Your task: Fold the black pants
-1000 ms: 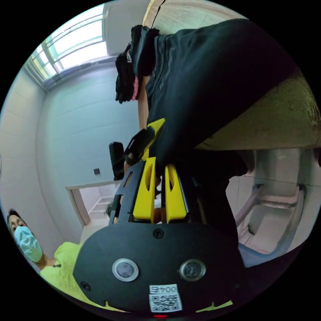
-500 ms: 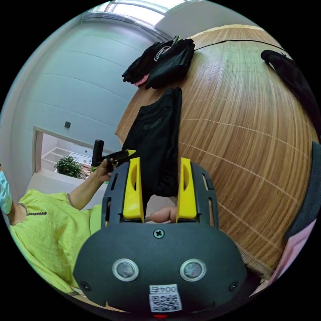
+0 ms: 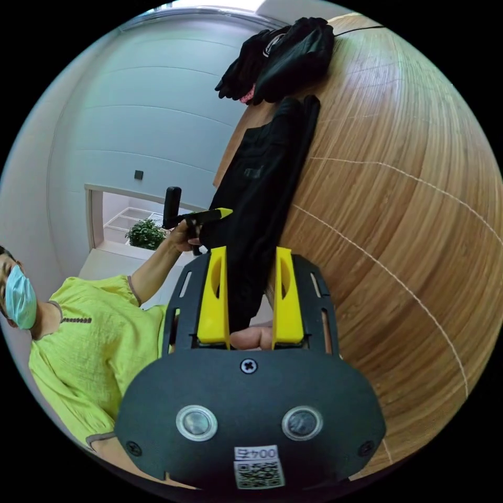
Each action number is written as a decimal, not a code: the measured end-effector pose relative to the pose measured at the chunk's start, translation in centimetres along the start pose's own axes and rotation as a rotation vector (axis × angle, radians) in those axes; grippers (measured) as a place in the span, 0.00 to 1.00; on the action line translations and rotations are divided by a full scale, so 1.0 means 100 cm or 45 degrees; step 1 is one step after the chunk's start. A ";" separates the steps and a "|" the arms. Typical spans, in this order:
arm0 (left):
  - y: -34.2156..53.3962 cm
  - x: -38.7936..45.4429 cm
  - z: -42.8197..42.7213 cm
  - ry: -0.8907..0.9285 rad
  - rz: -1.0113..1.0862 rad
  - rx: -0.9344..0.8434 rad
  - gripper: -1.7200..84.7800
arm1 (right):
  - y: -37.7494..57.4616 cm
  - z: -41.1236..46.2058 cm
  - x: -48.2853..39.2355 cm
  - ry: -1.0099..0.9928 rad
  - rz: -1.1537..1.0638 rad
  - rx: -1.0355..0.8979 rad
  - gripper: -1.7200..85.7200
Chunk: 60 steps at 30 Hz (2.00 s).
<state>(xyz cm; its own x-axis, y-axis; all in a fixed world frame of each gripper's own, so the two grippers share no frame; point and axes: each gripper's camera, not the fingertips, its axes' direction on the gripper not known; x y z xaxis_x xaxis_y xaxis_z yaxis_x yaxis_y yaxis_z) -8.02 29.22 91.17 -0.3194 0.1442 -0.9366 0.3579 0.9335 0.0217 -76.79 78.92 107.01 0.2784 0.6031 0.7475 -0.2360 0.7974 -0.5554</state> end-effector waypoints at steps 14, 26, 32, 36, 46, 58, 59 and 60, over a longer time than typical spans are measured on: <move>-0.013 0.002 0.022 -0.046 0.070 0.001 0.14 | -0.098 -0.005 0.027 -0.093 0.048 -0.046 0.15; -0.014 -0.013 0.034 0.016 0.065 0.044 0.13 | -0.155 -0.062 0.046 -0.062 0.126 0.071 0.17; -0.015 -0.019 0.039 0.040 0.067 0.050 0.13 | -0.185 -0.063 0.054 -0.148 0.118 0.005 0.14; -0.013 -0.025 0.042 0.074 0.057 0.070 0.12 | -0.196 -0.063 0.051 -0.167 0.124 0.010 0.12; 0.014 0.030 0.028 -0.125 0.127 0.239 0.12 | -0.164 -0.087 -0.080 0.383 0.099 0.369 0.09; -0.049 0.113 -0.093 -0.138 0.398 0.550 0.12 | -0.216 -0.202 -0.238 0.565 -0.162 0.499 0.09; -0.061 0.116 -0.100 -0.150 0.421 0.570 0.12 | -0.233 -0.219 -0.249 0.570 -0.194 0.544 0.09; -0.087 0.120 -0.114 -0.167 0.459 0.612 0.12 | -0.243 -0.227 -0.254 0.573 -0.209 0.565 0.09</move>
<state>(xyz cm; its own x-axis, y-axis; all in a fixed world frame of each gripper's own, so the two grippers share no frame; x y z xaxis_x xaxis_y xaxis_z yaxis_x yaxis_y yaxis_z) -25.03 26.56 83.70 -0.0050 0.3530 -0.9356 0.7886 0.5767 0.2133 -56.99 44.74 93.23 0.6833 0.5016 0.5306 -0.4928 0.8530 -0.1718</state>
